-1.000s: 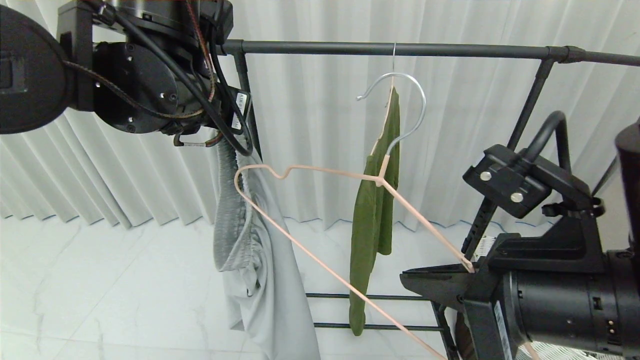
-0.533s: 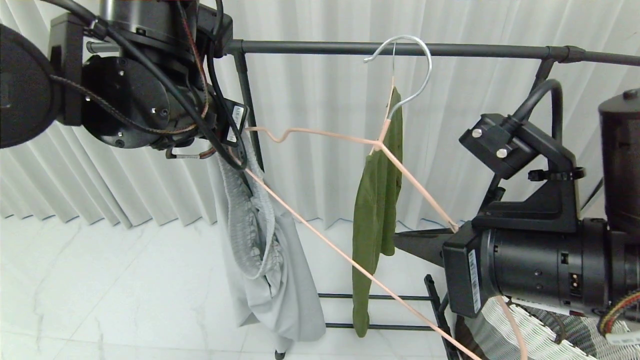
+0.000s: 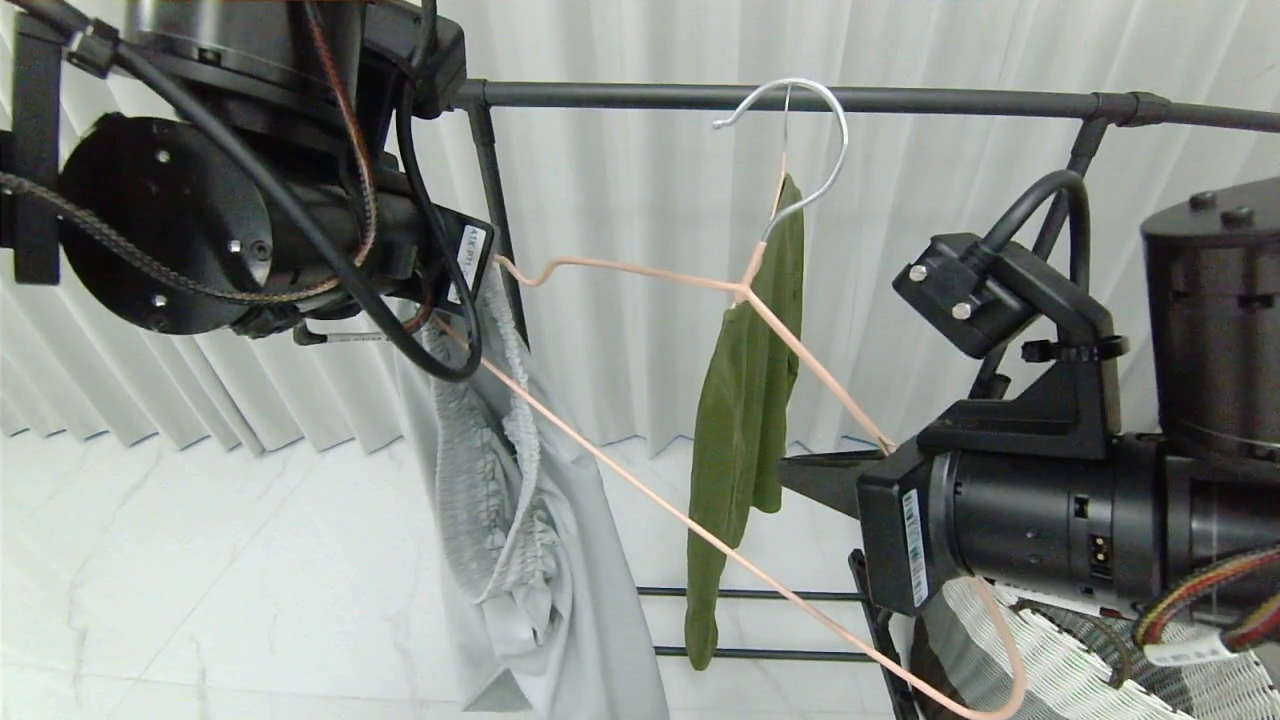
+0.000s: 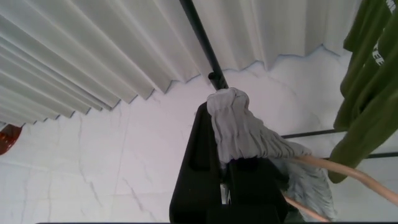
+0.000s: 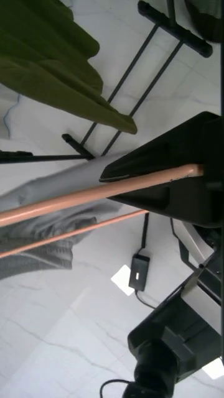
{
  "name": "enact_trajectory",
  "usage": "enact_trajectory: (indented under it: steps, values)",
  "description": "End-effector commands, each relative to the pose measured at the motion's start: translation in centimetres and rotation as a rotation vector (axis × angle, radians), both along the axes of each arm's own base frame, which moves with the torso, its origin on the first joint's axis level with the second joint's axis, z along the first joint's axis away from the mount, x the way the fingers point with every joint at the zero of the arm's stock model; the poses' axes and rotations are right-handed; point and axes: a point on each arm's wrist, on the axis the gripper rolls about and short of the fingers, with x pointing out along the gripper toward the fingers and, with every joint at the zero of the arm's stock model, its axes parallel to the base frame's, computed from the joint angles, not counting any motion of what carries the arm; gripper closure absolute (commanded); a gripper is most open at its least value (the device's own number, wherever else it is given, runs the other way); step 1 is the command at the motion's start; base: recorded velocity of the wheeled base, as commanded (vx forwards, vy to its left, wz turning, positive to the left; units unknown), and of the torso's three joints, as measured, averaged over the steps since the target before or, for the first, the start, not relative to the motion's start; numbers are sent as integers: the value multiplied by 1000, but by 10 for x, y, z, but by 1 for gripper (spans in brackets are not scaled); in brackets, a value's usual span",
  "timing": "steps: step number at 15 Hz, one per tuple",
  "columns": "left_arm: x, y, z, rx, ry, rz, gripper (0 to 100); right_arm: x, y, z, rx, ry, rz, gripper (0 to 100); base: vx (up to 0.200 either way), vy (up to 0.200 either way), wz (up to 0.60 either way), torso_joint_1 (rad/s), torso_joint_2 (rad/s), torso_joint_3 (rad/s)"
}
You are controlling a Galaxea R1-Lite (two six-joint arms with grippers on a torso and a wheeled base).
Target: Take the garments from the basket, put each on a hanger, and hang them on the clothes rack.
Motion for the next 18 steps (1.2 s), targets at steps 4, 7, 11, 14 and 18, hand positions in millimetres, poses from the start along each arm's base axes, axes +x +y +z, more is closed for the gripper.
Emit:
enact_trajectory:
  steps: [4, 7, 11, 14, 18]
  values:
    - [-11, 0, 7, -13, -19, -23, 100, 14, 23, -12, -10, -21, -62, 100, 0, 0, 0, 0, 0, 0]
    - [-11, -1, 8, -18, -22, -23, 100, 12, 40, -12, -3, -17, -31, 100, 0, 0, 0, 0, 0, 0]
    - [-17, -5, 8, -23, -25, -49, 100, 13, 61, -20, -1, 8, -14, 100, 0, 0, 0, 0, 0, 0]
    - [-31, -14, 11, -50, -33, -105, 100, 31, 79, -21, 30, 24, -56, 100, 0, 0, 0, 0, 0, 0]
    - [-44, -29, 13, -124, -32, -161, 100, 34, 90, -21, 36, 22, -49, 100, 0, 0, 0, 0, 0, 0]
